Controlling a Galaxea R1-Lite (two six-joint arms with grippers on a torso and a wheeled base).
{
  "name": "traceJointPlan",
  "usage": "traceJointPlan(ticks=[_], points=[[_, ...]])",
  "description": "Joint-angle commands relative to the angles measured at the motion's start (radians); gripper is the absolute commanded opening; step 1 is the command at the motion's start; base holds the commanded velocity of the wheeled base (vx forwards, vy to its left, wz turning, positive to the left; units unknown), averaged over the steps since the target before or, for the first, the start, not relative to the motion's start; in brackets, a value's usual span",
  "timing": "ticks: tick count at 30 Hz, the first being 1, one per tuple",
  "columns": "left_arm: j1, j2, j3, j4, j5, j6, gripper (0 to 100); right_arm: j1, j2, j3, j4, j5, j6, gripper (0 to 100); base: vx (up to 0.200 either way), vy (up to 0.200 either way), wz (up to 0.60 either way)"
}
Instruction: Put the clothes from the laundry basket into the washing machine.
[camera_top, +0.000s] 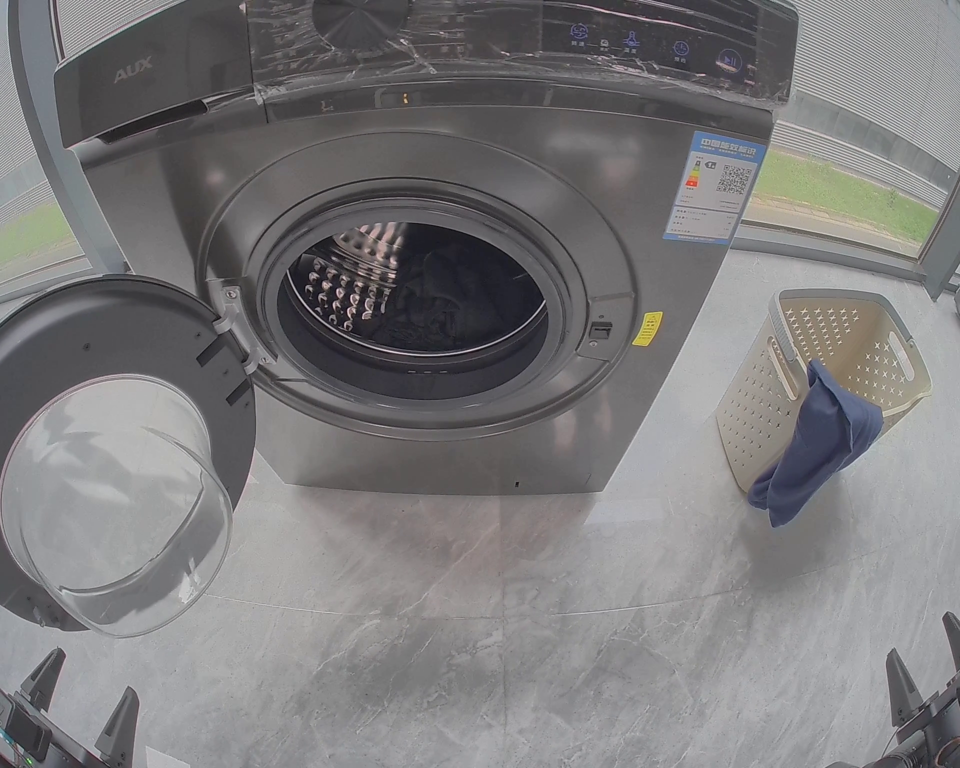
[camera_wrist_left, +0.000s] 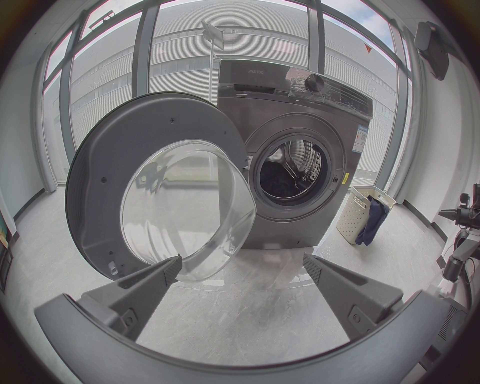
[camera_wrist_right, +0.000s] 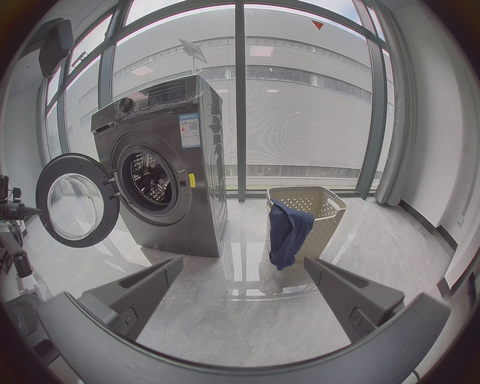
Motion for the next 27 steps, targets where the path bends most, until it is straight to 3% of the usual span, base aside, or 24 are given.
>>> traceJointPlan(ticks=[1,4,25,27], points=[[-0.001,0.006,0.018,0.000,0.002,0.005,100,0.000,-0.009,0.018,-0.001,0.001,0.000,100,0.000,0.000,0.00],[-0.001,0.006,0.018,0.000,-0.001,0.015,100,0.001,-0.009,0.018,-0.001,0.001,0.000,100,0.000,0.000,0.00],[-0.002,0.006,0.018,0.000,-0.001,0.026,100,0.001,-0.009,0.018,-0.001,0.001,0.000,100,0.000,-0.200,0.00],[-0.002,0.006,0.018,0.000,-0.001,0.026,100,0.000,-0.009,0.018,-0.001,0.001,0.000,100,0.000,0.000,0.00]])
